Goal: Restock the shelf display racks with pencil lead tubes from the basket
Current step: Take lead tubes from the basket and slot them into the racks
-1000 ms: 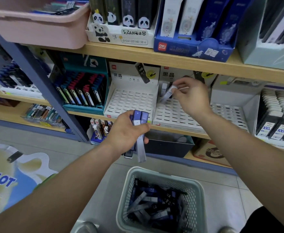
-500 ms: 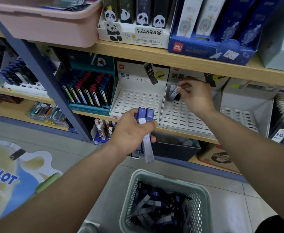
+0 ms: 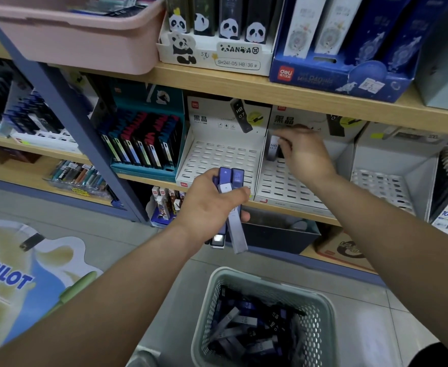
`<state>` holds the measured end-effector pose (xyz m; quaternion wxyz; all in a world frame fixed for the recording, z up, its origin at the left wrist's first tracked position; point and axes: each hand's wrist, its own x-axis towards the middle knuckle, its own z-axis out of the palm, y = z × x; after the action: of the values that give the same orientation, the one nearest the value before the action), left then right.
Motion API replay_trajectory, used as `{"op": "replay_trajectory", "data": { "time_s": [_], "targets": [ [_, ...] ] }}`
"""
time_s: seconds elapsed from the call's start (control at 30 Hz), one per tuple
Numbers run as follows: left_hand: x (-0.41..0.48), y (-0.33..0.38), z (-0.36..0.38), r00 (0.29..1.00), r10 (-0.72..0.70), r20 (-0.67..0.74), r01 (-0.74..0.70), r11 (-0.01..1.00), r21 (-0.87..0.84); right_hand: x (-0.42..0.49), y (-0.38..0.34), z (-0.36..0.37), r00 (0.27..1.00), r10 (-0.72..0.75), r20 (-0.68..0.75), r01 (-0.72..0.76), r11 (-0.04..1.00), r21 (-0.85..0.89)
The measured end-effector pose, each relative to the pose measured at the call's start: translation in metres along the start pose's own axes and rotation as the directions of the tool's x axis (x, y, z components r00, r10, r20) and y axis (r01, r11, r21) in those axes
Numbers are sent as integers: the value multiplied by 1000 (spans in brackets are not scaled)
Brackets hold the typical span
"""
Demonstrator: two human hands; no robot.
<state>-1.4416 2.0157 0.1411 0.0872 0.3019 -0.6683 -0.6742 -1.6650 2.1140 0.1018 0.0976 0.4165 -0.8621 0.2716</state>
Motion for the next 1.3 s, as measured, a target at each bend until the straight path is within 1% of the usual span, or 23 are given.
{"op": "replay_trajectory", "data": {
  "time_s": [0.1, 0.13, 0.2, 0.27, 0.3, 0.33, 0.37, 0.4, 0.43, 0.47, 0.53, 0.6, 0.7, 0.77, 0.87, 1.03, 1.2, 1.3],
  "targets": [
    [0, 0, -1, 1000, 14, -3, -14, 1000, -5, -1, 1, 3, 990, 77, 119, -71, 996, -53],
    [0, 0, -2, 1000, 18, -6, -18, 1000, -4, -3, 0, 1, 986, 101, 134, -95, 994, -49],
    [-1, 0, -2, 1000, 27, -15, -27, 1000, -6, -14, -10, -10, 990, 110, 91, -111, 994, 7],
    [-2, 1, -3, 999, 34, -24, -35, 999, -34, -33, -32, -27, 993, 109, 53, -116, 982, 149],
    [-2, 2, -2, 999, 34, -28, -35, 998, -59, -46, -46, -36, 986, 132, 100, -154, 952, 266],
    [-3, 2, -2, 999, 34, -31, -37, 996, -83, -60, -60, -45, 967, 159, 199, -228, 890, 395],
    [-3, 2, -1, 999, 38, -38, -42, 994, -100, -74, -73, -52, 929, 179, 325, -330, 801, 500],
    [-3, 1, 1, 997, 50, -51, -55, 993, -103, -87, -86, -58, 879, 180, 442, -430, 698, 572],
    [-2, 1, 2, 995, 68, -67, -74, 994, -86, -97, -95, -61, 837, 169, 521, -500, 622, 603],
    [-2, 0, 4, 993, 88, -79, -93, 994, -63, -105, -102, -62, 816, 154, 557, -530, 584, 615],
    [-3, 0, 8, 990, 106, -88, -111, 993, -50, -113, -111, -59, 817, 157, 555, -536, 563, 630],
    [-5, 2, 12, 993, 93, -77, -100, 991, -91, -114, -113, -55, 829, 189, 526, -536, 540, 649],
    [-5, 1, 12, 995, 83, -59, -89, 990, -109, -114, -108, -54, 818, 188, 544, -559, 487, 671],
    [-5, 0, 12, 995, 86, -58, -91, 991, -98, -115, -107, -54, 820, 175, 544, -553, 486, 677],
    [-4, -1, 15, 993, 90, -79, -97, 991, -90, -114, -108, -52, 823, 212, 527, -556, 486, 674],
    [-1, -1, 14, 992, 75, -97, -83, 993, -82, -108, -107, -44, 813, 247, 527, -579, 431, 692],
    [4, -6, 13, 991, 78, -108, -80, 997, -21, -103, -97, -44, 777, 251, 577, -628, 369, 685],
    [6, -9, 11, 993, 80, -86, -77, 996, 34, -100, -87, -50, 800, 223, 557, -597, 383, 705]
  ]
}}
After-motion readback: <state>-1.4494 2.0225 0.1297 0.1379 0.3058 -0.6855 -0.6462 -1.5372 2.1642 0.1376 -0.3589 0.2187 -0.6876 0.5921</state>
